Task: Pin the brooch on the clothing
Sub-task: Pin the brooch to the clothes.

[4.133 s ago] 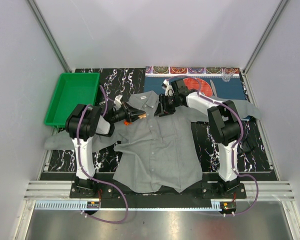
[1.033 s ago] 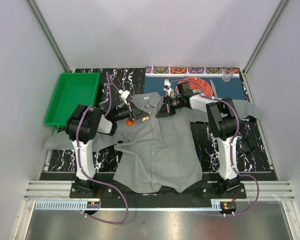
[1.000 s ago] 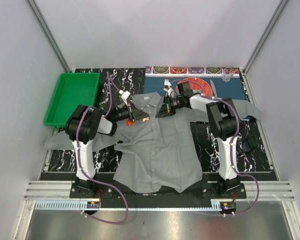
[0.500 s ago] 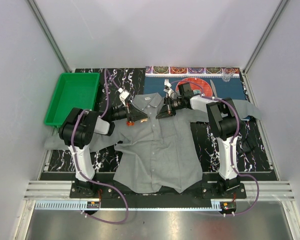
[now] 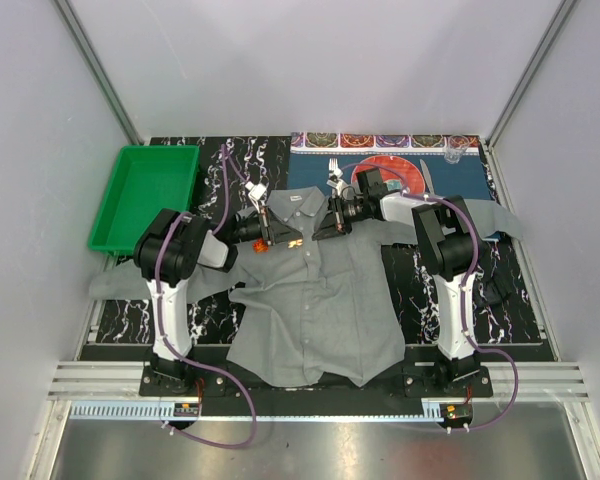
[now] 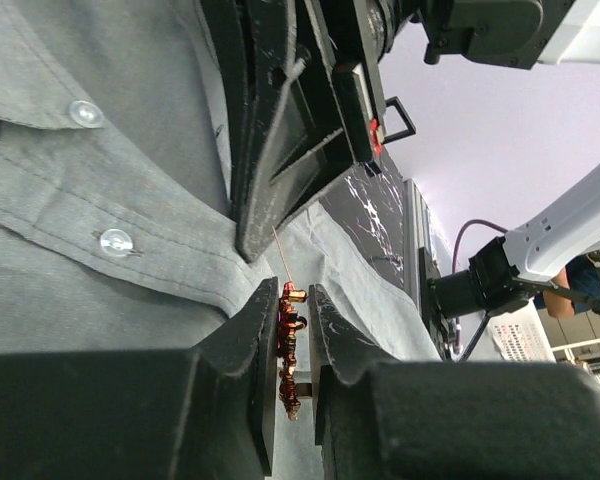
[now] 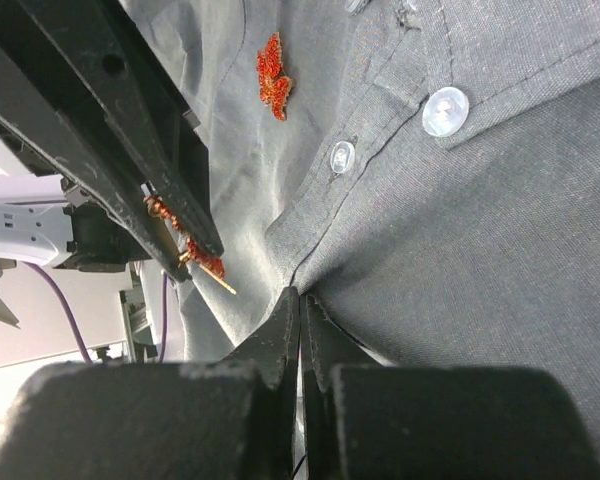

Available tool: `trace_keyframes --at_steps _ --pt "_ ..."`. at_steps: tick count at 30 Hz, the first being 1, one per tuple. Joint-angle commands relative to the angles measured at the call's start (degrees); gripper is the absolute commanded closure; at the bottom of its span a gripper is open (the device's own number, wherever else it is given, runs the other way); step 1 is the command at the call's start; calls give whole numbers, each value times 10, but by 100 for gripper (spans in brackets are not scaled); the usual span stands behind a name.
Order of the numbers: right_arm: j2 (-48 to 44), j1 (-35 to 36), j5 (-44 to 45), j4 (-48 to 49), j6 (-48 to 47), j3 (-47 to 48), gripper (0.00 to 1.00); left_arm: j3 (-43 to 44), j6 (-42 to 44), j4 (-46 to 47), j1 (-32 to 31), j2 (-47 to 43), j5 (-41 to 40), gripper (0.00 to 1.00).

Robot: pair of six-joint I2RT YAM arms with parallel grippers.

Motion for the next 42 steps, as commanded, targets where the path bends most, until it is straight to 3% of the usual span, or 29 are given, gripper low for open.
trace_keyframes --at_steps 1,42 --pt "-41 -3 -25 13 -19 -8 100 21 -25 227 8 17 -33 100" --pt "-45 -4 -45 37 -3 -12 100 31 -59 237 -6 52 -39 100"
